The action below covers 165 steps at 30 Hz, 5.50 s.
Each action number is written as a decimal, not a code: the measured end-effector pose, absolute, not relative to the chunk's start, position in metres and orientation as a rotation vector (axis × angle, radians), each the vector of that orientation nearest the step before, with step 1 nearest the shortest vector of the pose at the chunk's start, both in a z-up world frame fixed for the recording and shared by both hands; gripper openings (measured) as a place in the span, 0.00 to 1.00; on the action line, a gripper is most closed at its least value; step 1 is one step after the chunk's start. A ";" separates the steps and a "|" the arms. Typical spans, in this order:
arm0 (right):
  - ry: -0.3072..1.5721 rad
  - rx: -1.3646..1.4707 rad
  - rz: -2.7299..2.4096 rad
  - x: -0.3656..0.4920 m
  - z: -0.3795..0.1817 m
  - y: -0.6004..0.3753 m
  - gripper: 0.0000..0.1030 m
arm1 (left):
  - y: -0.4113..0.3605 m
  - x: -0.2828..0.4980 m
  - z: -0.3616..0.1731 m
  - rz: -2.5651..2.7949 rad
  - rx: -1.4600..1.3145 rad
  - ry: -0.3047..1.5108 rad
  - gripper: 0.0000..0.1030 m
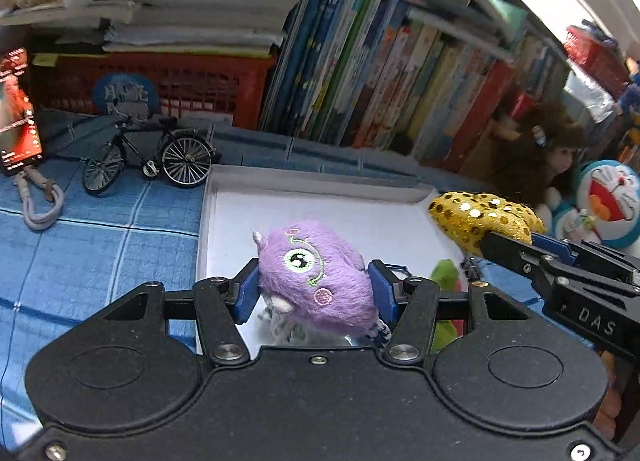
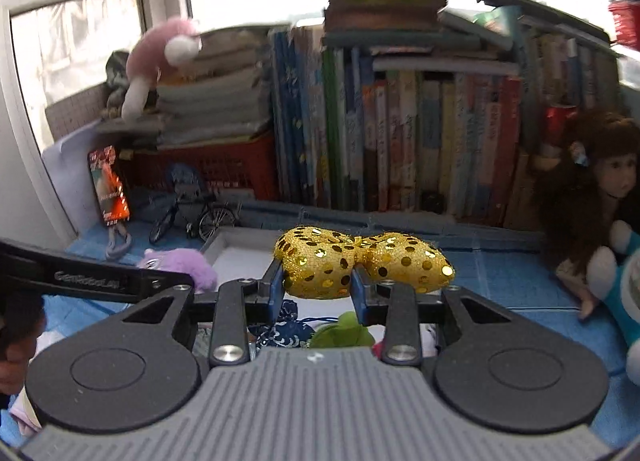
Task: Organize soft objects
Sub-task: 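Carry the purple plush in left tool and gold bow in right tool over the white tray, then open left tool releasing the purple plush while right tool releases the gold bow, then withdraw both open tools from the tray back toward the table, then move left tool to the pink rolled sock while right tool approaches white fluffy plush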
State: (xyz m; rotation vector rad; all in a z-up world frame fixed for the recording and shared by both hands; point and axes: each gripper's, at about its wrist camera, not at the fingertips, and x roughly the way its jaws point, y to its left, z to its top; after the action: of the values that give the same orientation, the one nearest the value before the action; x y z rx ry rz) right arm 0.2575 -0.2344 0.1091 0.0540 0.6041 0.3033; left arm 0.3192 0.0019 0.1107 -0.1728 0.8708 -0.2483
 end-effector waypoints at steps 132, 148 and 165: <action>0.452 0.010 0.007 0.061 -0.006 -0.316 1.00 | 0.078 -0.009 0.049 -0.147 -0.031 0.506 0.93; 0.495 -0.075 -0.011 0.078 -0.006 -0.302 0.86 | 0.102 0.001 0.034 -0.023 -0.084 0.532 0.85; 0.492 -0.111 0.028 0.097 0.000 -0.288 0.85 | 0.130 0.025 0.031 0.023 -0.258 0.529 0.64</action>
State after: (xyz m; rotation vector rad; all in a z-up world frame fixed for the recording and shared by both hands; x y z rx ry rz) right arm 0.0974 -0.2880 -0.0002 -0.1110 0.4918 0.0280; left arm 0.0252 0.1296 0.0315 -0.2585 0.5286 0.0230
